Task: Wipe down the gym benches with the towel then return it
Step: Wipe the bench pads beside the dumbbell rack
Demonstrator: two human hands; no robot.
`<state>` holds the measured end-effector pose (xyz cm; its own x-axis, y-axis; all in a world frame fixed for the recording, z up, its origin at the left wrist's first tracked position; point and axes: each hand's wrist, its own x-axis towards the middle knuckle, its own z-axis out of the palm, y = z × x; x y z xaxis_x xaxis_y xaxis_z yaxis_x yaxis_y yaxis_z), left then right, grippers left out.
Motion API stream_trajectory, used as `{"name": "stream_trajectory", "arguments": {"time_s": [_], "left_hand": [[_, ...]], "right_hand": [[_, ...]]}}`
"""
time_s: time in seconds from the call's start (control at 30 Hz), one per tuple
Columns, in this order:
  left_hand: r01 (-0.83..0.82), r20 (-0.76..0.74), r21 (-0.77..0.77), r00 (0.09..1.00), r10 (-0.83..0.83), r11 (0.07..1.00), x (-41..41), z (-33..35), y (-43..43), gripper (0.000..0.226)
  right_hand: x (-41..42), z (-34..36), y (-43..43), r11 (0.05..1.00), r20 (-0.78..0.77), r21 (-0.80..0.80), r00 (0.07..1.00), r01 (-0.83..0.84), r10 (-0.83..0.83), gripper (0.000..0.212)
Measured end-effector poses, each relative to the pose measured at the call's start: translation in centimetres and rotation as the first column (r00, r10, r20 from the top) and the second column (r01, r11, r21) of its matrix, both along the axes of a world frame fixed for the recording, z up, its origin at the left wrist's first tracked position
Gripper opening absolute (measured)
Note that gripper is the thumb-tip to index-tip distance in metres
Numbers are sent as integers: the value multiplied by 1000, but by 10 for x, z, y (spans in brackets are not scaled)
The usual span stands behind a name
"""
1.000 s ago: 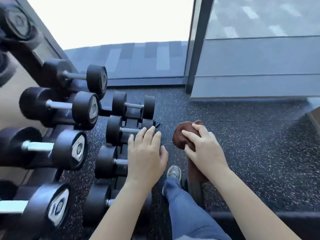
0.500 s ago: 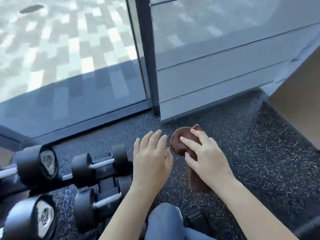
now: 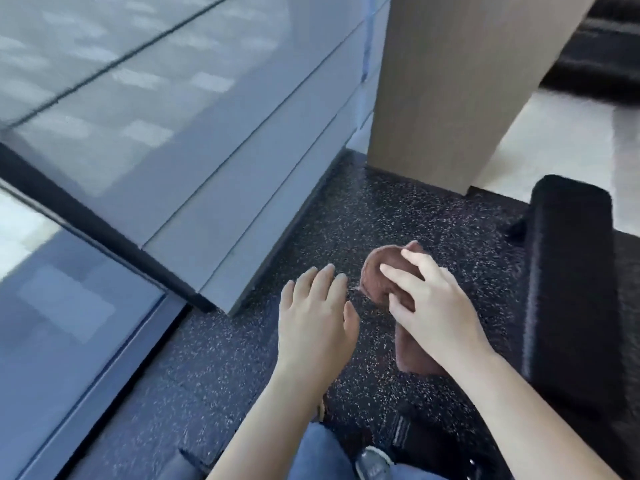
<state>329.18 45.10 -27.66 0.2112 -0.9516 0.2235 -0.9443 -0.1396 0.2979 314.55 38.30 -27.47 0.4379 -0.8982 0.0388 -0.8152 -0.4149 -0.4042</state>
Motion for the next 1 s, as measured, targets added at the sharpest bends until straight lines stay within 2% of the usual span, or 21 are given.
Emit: {"name": "stream_trajectory", "arguments": {"time_s": [0.17,0.3,0.43,0.73,1.0], "left_hand": [[248,32,30,968,-249,968,10,3,-56,32],[415,10,74,909,-416,907,-16,3,-96,30],[591,-18,107,806,-592,800,-59,0,-128,31],[884,-10,81,463,-886,461,-202,-10,-194,34],[982,-7,124,145,-989,143,-293,-21,-211,34]], "right_hand": [[0,8,-14,954,36,-18,954,299,-298,40],[-20,9,-20,859,53,-3,858,512,-511,40],[-53,10,-21,734,82,-1,732,679,-676,40],[-160,1,-31,398,58,12,397,917,-916,42],[-220,-10,-20,65,61,26,64,998,-996,41]]}}
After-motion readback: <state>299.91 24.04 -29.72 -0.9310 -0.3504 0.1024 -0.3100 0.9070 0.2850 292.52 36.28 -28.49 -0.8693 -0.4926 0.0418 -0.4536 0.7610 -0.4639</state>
